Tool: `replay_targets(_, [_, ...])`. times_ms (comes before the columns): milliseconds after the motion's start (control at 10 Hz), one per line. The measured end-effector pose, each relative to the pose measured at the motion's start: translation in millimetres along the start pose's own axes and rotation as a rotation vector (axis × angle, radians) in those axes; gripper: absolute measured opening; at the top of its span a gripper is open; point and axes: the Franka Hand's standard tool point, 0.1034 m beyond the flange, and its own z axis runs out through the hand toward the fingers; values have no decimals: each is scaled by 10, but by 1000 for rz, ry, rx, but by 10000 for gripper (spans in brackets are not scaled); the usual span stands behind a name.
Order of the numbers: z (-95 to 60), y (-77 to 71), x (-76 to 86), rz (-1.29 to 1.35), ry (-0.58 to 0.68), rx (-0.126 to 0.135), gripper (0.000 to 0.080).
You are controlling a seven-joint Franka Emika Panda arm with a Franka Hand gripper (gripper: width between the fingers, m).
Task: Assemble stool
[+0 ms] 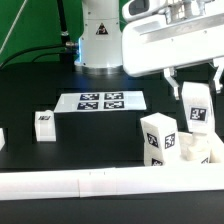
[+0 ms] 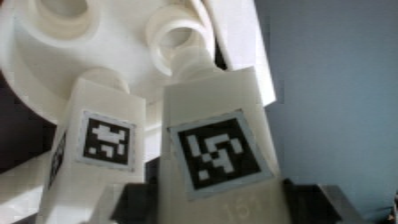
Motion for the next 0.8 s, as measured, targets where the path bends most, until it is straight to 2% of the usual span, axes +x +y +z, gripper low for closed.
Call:
replay_targets(500, [107,52,-121,-4,-13,-13,324])
replay_targets(800, [129,26,-112,-20,46,-5,324])
